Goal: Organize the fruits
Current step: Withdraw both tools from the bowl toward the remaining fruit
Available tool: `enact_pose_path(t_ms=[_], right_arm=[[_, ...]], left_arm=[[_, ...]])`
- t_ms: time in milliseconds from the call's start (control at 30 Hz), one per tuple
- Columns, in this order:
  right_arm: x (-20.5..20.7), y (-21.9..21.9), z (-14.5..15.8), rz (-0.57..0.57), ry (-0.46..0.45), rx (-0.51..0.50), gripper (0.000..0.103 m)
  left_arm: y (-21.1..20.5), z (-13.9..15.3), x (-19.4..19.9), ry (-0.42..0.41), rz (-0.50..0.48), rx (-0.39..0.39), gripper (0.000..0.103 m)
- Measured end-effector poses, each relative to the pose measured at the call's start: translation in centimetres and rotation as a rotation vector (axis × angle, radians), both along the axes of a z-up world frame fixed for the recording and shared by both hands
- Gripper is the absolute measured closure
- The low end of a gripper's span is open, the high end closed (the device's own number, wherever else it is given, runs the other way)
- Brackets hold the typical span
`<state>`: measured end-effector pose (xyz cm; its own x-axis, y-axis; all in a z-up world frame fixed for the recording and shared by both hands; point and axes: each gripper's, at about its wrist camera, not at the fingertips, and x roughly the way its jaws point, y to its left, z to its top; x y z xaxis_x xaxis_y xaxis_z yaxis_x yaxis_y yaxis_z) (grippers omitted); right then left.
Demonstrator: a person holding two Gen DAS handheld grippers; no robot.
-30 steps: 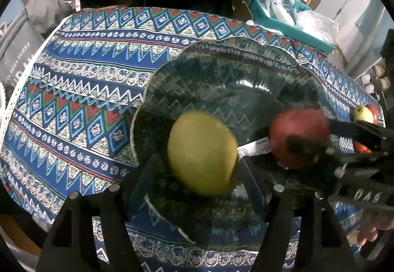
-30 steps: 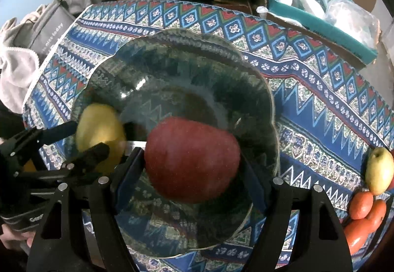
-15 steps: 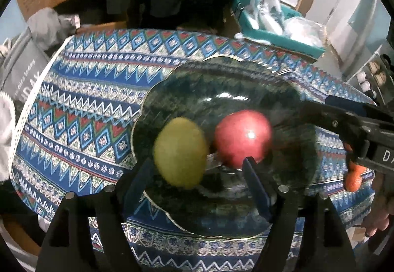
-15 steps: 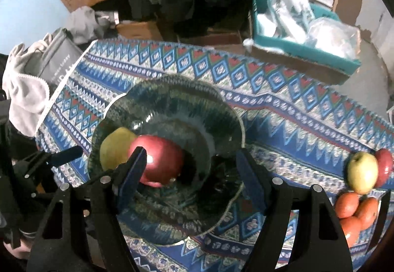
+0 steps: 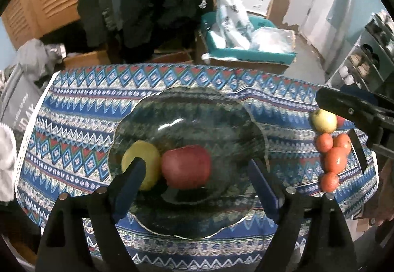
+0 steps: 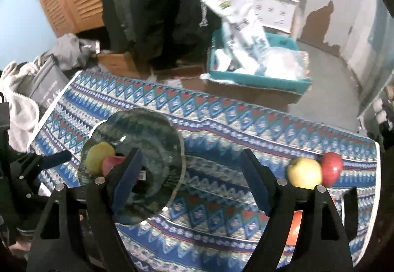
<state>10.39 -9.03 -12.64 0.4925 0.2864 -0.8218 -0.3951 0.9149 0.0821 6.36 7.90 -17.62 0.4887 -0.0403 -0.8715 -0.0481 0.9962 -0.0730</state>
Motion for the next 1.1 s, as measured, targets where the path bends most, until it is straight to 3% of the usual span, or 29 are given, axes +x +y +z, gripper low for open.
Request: enact_pose_path(t_ms=[333, 633, 867, 1100], right_arm=[[-1.7, -5.9, 2.9, -0.100, -0.074, 0.003, 0.018], [-3.3, -10.2, 4.5, -0.161, -0.118, 0.010, 0.016], [-4.1, -13.2, 4.2, -0.208, -0.122, -0.003, 0.016], [-4.0, -16.0, 2.2, -0.256, -0.070, -0.014, 0.016]], left_arm=[[-4.4, 3.5, -0.2, -0.078, -0.074, 0.035, 0.016], [-7.8, 4.9, -0.3, -0.101, -0.131, 0.034, 0.016], [-10.1, 4.8, 0.2, -0.094, -0.165, 0.035, 0.015], [-12.7, 3.6, 0.8, -0.071, -0.210, 0.052, 0.014]])
